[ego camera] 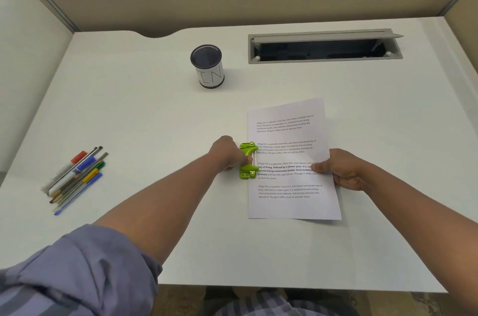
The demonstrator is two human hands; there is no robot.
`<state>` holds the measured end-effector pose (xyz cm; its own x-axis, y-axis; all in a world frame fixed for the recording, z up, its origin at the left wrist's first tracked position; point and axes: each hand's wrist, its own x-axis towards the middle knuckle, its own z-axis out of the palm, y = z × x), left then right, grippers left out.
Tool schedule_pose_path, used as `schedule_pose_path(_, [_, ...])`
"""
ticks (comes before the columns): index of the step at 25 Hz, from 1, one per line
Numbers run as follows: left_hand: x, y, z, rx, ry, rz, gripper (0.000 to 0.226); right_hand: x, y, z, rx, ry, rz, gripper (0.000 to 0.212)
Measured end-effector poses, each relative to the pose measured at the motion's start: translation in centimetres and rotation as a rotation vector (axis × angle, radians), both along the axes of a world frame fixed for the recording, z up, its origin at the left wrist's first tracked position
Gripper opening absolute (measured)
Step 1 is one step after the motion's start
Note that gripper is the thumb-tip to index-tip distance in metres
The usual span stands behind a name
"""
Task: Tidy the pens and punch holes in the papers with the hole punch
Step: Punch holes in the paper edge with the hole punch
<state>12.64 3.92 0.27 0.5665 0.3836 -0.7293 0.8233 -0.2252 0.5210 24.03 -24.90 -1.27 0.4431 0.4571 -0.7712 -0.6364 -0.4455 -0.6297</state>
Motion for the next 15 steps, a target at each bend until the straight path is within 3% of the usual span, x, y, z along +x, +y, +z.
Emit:
schedule_pose_path(5, [-0.5,0.6,1.2,-0.204,-0.002,0.118,0.058,-0.4,0.4,1.0,-0.014,-0.032,-0.055,0.036])
schedule_pose_path(15, [-1.6,-0.8,1.4,-0.143,-0.112,0.186,0.058,-0.4,-2.7,2.4,-0.013,-0.055,-0.127,0.036])
